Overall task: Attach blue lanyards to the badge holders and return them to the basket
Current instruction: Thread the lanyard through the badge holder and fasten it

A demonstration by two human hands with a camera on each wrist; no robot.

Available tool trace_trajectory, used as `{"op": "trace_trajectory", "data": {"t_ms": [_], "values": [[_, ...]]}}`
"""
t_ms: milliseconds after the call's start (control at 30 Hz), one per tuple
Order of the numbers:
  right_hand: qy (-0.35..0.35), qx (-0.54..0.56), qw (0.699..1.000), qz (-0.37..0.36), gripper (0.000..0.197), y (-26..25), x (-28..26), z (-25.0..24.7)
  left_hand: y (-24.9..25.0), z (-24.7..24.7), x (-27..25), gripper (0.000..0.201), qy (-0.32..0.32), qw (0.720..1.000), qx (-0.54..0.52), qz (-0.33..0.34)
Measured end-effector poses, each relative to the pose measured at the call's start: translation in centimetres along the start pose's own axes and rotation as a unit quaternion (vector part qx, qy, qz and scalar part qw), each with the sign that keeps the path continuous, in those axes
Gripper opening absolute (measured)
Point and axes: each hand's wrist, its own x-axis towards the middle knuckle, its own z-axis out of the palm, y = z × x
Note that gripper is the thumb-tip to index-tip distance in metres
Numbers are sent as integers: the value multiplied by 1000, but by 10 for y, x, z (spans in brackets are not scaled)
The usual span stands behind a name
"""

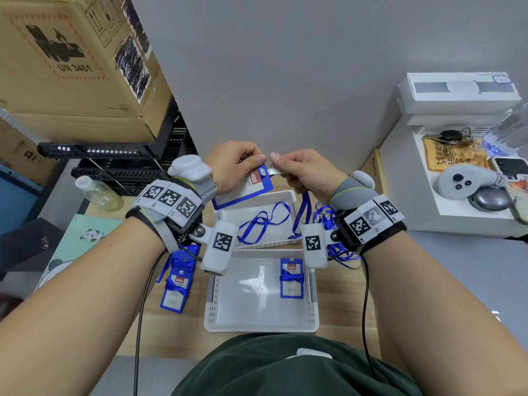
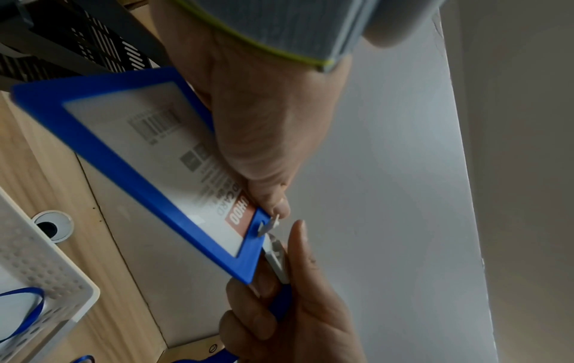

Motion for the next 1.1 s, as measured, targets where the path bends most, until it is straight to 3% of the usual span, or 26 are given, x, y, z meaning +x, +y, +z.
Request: {"op": "trace_trajectory", "data": {"t_ms": [300, 500, 767, 967, 1100], "values": [[3, -132, 991, 5, 34, -5, 3, 13, -3, 2, 2, 19, 10, 998, 60, 1], [0, -131, 991, 23, 13, -3, 4, 15, -6, 1, 1, 22, 5, 996, 86, -7], [-30, -140, 989, 30, 25, 4, 3, 2, -11, -2, 0, 24, -5, 996, 92, -7], [-25, -124, 992, 7, 19, 2, 5, 0, -12, -1, 3, 24, -2, 995, 100, -7], [-19, -83, 996, -2, 21, 2, 7, -2, -12, 1, 3, 45, -7, 994, 105, -39]]}}
